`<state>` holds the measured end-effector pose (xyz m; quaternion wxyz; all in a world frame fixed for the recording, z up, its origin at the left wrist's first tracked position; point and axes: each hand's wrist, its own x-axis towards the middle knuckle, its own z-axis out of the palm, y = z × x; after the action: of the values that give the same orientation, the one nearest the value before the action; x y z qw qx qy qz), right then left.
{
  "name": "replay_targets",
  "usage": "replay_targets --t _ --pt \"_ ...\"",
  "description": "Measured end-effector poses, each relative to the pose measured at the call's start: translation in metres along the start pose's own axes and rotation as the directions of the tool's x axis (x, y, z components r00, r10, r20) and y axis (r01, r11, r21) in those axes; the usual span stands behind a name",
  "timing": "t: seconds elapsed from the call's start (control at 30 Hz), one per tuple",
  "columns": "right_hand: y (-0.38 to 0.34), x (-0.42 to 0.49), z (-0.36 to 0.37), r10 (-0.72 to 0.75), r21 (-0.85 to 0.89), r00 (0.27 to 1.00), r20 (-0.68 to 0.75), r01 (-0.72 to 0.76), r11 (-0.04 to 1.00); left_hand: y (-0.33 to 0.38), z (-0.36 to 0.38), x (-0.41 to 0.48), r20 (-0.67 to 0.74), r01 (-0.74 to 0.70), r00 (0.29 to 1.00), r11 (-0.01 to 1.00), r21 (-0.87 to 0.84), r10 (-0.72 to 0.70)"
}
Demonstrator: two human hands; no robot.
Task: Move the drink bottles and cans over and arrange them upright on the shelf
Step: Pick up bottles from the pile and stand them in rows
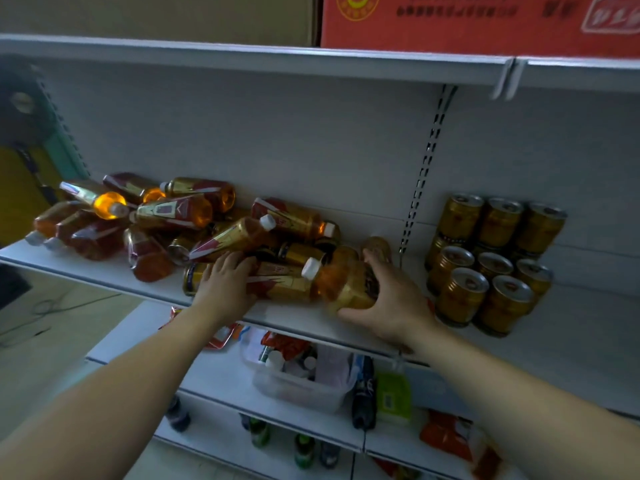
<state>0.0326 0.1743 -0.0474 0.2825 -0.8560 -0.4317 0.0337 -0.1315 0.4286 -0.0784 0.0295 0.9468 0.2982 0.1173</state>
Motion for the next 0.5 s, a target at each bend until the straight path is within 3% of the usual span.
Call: replay_targets --t 0.1,0.2,0.5 --pt "-0.002 0.004 -0.003 0.105 0.268 0.979 -0.173 -0.056 0.962 -0.010 0.001 0.004 0.073 0.013 0.997 0.999 0.043 -0.017" --pt "-0.004 0.004 0.002 0.143 0.394 0.939 -0.314 -0.009 0.919 -0.012 0.006 0.007 0.142 -0.018 0.990 0.986 0.164 -0.006" --pt "-0.002 -0.003 0.009 0.120 0.401 0.890 -0.441 0.075 0.913 -0.002 0.011 0.020 0.076 -0.018 0.997 0.982 0.187 0.004"
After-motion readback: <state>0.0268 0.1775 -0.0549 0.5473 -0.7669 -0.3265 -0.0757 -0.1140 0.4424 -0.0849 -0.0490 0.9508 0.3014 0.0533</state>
